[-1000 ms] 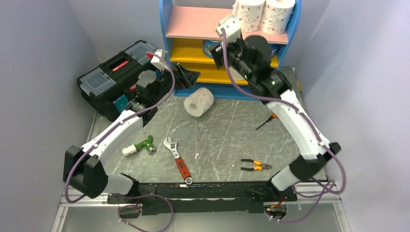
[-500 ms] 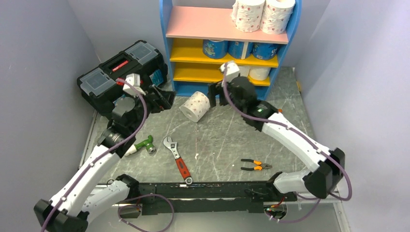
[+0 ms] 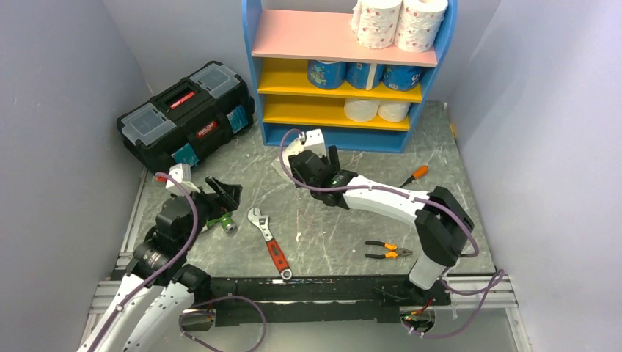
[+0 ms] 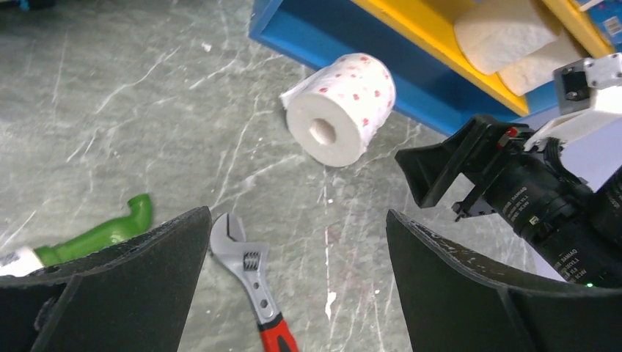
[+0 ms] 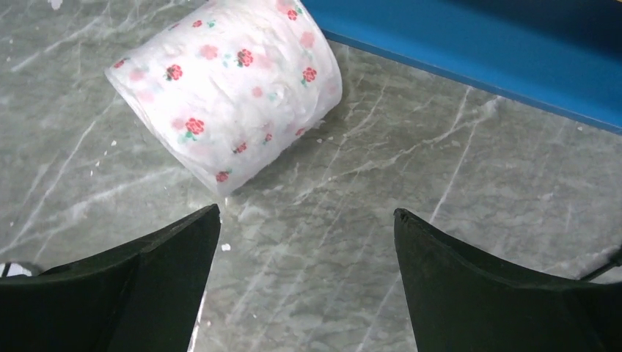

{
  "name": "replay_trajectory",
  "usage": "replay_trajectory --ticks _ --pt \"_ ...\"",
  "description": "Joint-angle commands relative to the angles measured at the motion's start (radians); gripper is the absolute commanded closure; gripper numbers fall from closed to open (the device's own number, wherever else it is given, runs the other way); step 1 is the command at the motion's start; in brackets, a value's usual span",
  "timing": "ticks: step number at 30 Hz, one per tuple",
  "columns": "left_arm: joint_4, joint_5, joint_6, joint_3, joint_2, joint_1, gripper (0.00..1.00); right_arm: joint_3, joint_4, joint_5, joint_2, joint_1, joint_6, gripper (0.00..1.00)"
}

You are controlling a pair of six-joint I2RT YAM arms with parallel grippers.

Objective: Place and organize the paper towels onto the shelf
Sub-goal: Pick up the paper towel from the center of the board.

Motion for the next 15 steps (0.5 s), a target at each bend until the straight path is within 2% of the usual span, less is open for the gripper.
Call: replay_trajectory --ticks 1,6,15 --pt "-0.079 -0.041 -0.034 -0.026 -0.047 0.004 0.05 0.016 0.132 0.151 0.048 0.048 0.069 0.09" --pt "-0.137 -0.057 -0.035 -0.034 -0.084 0.004 0.05 0.069 0.134 0.156 0.134 0.075 0.039 0.01" --pt "-0.187 -0.085 -0.042 -0.069 -0.169 0.004 0.04 0.14 0.125 0.192 0.244 0.107 0.014 0.0"
